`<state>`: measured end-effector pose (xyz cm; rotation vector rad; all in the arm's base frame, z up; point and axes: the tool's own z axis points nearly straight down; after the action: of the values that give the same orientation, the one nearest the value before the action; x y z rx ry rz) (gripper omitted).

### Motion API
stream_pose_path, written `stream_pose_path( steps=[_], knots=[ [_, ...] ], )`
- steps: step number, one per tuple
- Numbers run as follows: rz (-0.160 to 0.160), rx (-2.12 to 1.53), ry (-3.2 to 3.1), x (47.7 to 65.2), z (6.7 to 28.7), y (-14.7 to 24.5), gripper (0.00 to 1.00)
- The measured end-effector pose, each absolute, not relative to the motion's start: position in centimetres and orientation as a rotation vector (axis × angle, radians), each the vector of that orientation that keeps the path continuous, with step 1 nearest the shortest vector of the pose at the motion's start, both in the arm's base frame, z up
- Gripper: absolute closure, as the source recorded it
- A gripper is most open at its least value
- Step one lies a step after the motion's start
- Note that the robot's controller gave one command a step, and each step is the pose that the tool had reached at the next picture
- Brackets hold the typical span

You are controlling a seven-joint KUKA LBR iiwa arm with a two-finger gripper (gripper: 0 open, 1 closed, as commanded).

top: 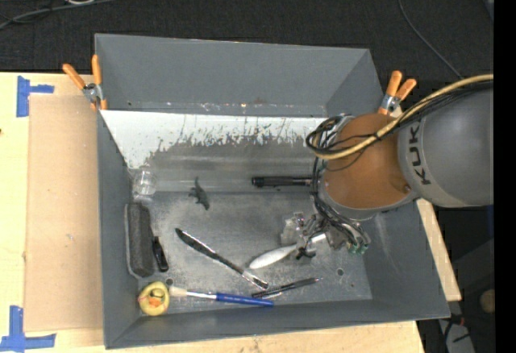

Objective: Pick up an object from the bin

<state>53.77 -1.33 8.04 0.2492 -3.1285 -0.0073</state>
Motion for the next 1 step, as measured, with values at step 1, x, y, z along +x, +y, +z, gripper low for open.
stream_pose_path(
  steps=[1],
  knots=[
    [-0.007, 0.25, -3.132, 53.87, 9.48, -1.3, 1.0]
  ],
)
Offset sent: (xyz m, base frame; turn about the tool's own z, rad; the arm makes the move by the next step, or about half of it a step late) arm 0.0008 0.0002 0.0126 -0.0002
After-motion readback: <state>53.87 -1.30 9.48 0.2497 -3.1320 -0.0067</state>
